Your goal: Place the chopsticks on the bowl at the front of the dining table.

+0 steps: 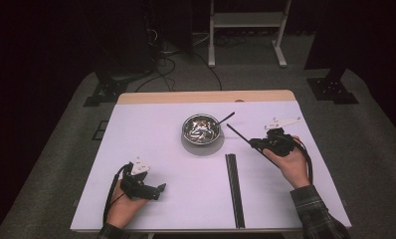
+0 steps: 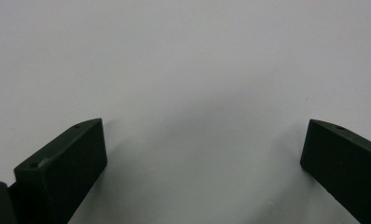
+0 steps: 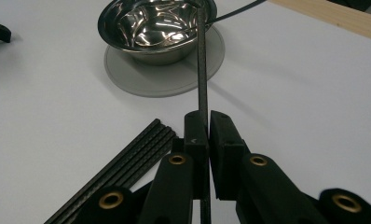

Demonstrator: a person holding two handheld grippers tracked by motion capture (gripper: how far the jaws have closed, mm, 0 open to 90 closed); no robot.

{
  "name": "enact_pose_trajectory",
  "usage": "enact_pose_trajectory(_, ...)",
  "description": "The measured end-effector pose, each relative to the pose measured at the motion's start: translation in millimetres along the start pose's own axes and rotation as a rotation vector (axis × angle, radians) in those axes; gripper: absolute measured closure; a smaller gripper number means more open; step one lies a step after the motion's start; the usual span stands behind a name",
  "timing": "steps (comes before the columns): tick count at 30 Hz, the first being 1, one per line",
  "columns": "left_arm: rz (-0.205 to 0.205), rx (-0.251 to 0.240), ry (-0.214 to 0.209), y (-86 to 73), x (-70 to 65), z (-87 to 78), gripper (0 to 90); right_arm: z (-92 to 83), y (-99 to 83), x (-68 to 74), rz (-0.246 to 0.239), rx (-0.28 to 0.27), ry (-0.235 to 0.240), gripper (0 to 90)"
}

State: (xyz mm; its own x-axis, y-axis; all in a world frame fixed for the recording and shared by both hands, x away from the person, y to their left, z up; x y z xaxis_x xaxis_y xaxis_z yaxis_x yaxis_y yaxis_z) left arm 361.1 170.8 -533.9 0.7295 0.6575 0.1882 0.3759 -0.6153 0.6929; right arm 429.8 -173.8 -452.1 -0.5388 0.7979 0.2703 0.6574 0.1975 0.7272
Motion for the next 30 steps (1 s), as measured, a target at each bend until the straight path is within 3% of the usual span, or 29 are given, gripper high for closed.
enact_pose_trajectory(30, 0.005, 0.003, -0.002, -0.4, 0.2, -0.3, 0.0, 25.9, 35.9, 14.5, -0.004, 0.002, 0.024, 85.6)
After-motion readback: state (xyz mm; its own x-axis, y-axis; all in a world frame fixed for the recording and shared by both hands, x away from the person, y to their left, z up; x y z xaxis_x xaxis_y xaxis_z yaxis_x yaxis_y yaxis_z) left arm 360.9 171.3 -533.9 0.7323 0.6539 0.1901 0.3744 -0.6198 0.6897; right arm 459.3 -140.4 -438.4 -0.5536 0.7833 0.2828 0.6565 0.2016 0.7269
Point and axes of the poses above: each handheld gripper's, and its own axes: z roughly forward along the jaws, y roughly out of its top, x roughly to its left, the point moved 10 cm from there along z, roughly forward along the jaws, and after that the axes turned 14 degrees about z, right-handed, at the moved point
